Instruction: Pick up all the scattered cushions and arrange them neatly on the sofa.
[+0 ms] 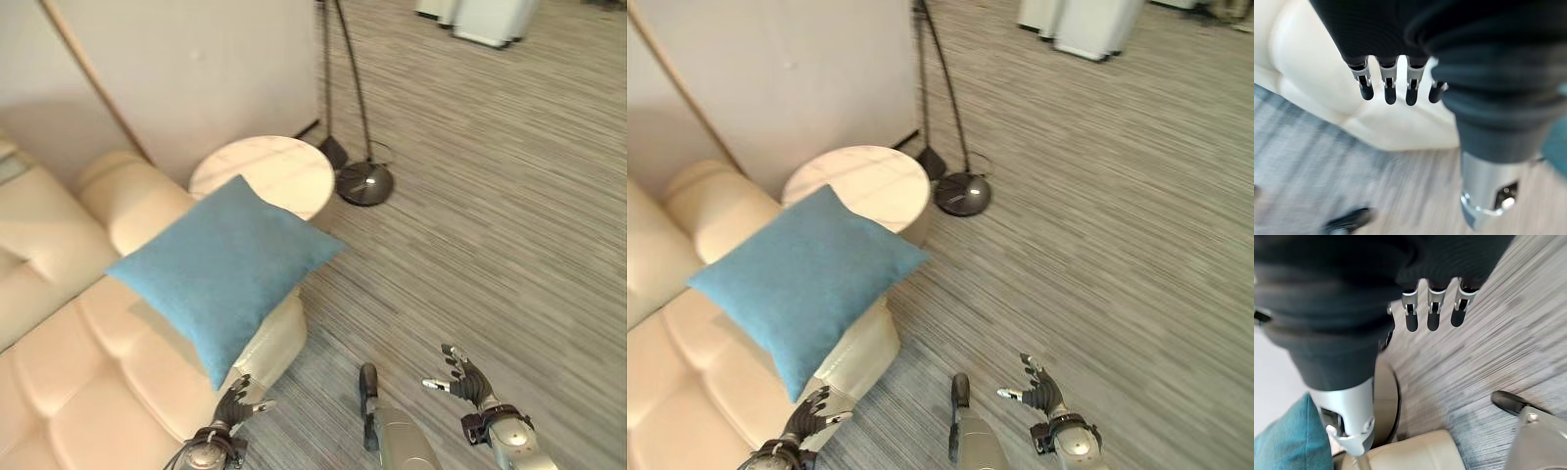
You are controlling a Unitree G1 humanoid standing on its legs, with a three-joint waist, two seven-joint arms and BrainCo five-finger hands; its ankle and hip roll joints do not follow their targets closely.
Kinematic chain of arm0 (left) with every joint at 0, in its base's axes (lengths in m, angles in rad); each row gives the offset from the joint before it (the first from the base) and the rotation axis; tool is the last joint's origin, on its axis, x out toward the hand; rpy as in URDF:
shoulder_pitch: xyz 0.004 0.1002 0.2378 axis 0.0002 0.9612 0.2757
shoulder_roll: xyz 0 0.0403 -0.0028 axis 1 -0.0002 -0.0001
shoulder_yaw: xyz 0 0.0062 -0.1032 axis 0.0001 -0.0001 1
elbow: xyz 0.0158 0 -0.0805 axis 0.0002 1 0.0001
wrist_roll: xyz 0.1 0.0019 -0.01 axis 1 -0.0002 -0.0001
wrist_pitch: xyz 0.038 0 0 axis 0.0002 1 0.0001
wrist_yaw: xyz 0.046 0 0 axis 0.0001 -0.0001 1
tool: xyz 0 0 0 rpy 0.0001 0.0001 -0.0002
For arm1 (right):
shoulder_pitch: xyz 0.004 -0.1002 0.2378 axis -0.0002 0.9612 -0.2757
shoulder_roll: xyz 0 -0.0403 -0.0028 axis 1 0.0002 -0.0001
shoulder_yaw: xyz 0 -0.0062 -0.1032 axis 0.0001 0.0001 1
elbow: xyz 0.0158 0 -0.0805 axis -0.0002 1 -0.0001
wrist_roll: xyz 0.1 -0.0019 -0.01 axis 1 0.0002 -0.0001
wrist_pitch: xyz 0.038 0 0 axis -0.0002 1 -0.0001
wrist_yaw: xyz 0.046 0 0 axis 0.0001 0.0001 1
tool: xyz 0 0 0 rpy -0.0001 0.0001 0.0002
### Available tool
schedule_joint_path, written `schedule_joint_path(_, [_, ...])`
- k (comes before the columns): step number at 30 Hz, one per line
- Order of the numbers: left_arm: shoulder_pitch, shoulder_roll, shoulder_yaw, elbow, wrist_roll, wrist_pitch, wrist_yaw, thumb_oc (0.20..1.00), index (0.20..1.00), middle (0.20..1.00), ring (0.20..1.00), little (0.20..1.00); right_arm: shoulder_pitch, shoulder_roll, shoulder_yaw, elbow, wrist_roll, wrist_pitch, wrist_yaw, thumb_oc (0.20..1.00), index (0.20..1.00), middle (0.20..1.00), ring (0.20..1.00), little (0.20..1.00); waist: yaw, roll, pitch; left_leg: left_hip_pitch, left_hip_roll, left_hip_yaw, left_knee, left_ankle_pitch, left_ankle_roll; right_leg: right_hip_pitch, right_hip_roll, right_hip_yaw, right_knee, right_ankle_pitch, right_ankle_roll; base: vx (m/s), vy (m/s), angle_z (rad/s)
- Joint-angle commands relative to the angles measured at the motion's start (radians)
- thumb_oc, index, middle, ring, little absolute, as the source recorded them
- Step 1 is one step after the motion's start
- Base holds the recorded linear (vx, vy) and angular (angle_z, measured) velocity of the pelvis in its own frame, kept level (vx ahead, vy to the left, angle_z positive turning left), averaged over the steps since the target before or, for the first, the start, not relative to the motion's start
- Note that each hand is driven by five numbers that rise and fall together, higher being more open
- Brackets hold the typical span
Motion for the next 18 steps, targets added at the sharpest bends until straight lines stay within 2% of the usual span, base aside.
schedule_joint_path(1, [-0.002, 0.044, 0.027, -0.036, -0.002, -0.032, 0.009, 1.000, 1.000, 1.000, 1.000, 1.000, -0.010, -0.044, -0.036, -0.085, 0.021, -0.047, 0.000, 1.000, 1.000, 1.000, 1.000, 1.000, -0.003, -0.005, -0.011, -0.164, 0.017, 0.131, 0.096, 0.079, -0.039, 0.127, -0.030, -0.038, -0.047, -0.066, 0.061, 0.24, -0.269, 1.13])
schedule_joint_path(2, [-0.005, 0.043, 0.030, -0.034, -0.006, -0.031, 0.010, 1.000, 1.000, 1.000, 1.000, 1.000, -0.008, -0.046, -0.038, -0.082, 0.023, -0.046, -0.002, 1.000, 1.000, 1.000, 1.000, 1.000, 0.000, -0.006, -0.014, -0.182, 0.041, 0.168, 0.108, 0.095, -0.043, 0.150, -0.033, -0.056, -0.057, -0.082, 0.053, 0.13, -0.130, 0.49])
schedule_joint_path(3, [-0.005, 0.043, 0.030, -0.035, -0.006, -0.031, 0.010, 1.000, 1.000, 1.000, 1.000, 1.000, -0.008, -0.046, -0.038, -0.082, 0.023, -0.046, -0.002, 1.000, 1.000, 1.000, 1.000, 1.000, -0.001, -0.004, -0.013, -0.183, 0.043, 0.167, 0.112, 0.093, -0.044, 0.151, -0.032, -0.058, -0.058, -0.082, 0.053, 0.11, -0.075, 0.09])
schedule_joint_path(4, [-0.009, 0.042, 0.033, -0.030, -0.009, -0.031, 0.012, 1.000, 1.000, 1.000, 1.000, 1.000, -0.008, -0.052, -0.042, -0.076, 0.022, -0.046, -0.007, 1.000, 1.000, 1.000, 1.000, 1.000, 0.004, -0.006, -0.015, -0.207, 0.088, 0.236, 0.079, 0.098, -0.038, 0.184, -0.037, -0.088, -0.076, -0.108, 0.047, 0.11, -0.040, 0.24])
schedule_joint_path(8, [-0.001, 0.047, 0.041, -0.028, -0.007, -0.031, 0.015, 1.000, 1.000, 1.000, 1.000, 1.000, 0.001, -0.054, -0.049, -0.074, 0.024, -0.045, -0.010, 1.000, 1.000, 1.000, 1.000, 1.000, 0.017, -0.017, -0.022, -0.251, 0.117, 0.277, 0.004, 0.084, -0.028, 0.216, -0.048, -0.121, -0.087, -0.138, 0.045, 0.14, -0.005, 0.51])
schedule_joint_path(9, [0.000, 0.049, 0.048, -0.027, -0.006, -0.028, 0.019, 1.000, 1.000, 1.000, 1.000, 1.000, -0.001, -0.050, -0.051, -0.066, 0.028, -0.041, -0.015, 1.000, 1.000, 1.000, 1.000, 1.000, 0.028, -0.026, -0.017, -0.311, 0.144, 0.306, -0.021, 0.130, -0.033, 0.241, -0.048, -0.138, -0.094, -0.157, 0.038, 0.15, 0.029, 0.31])
schedule_joint_path(12, [0.006, 0.054, 0.060, -0.028, -0.006, -0.025, 0.030, 1.000, 1.000, 1.000, 1.000, 1.000, -0.004, -0.043, -0.049, -0.063, 0.024, -0.038, -0.023, 1.000, 1.000, 1.000, 1.000, 1.000, 0.046, -0.021, -0.009, -0.353, 0.189, 0.359, -0.109, 0.232, -0.055, 0.286, -0.031, -0.167, -0.092, -0.188, 0.032, 0.19, 0.086, 0.47])
schedule_joint_path(14, [0.012, 0.054, 0.070, -0.027, -0.009, -0.025, 0.037, 1.000, 1.000, 1.000, 1.000, 1.000, -0.002, -0.037, -0.050, -0.058, 0.025, -0.036, -0.027, 1.000, 1.000, 1.000, 1.000, 1.000, 0.054, -0.022, -0.009, -0.363, 0.201, 0.374, -0.137, 0.248, -0.070, 0.327, -0.032, -0.174, -0.084, -0.220, 0.037, 0.27, 0.143, 0.22])
schedule_joint_path(15, [0.012, 0.056, 0.077, -0.027, -0.018, -0.024, 0.042, 1.000, 1.000, 1.000, 1.000, 1.000, -0.003, -0.033, -0.050, -0.054, 0.027, -0.036, -0.031, 1.000, 1.000, 1.000, 1.000, 1.000, 0.059, -0.022, -0.008, -0.377, 0.207, 0.390, -0.130, 0.272, -0.065, 0.334, -0.034, -0.187, -0.074, -0.218, 0.034, 0.27, 0.178, -0.03])
schedule_joint_path(18, [0.022, 0.053, 0.096, -0.009, -0.028, -0.024, 0.043, 1.000, 1.000, 1.000, 1.000, 1.000, 0.002, -0.018, -0.052, -0.045, 0.026, -0.031, -0.024, 1.000, 1.000, 1.000, 1.000, 1.000, 0.064, -0.016, -0.031, -0.350, 0.190, 0.394, -0.142, 0.262, -0.050, 0.361, -0.050, -0.190, -0.045, -0.232, 0.043, 0.28, 0.223, 0.20])
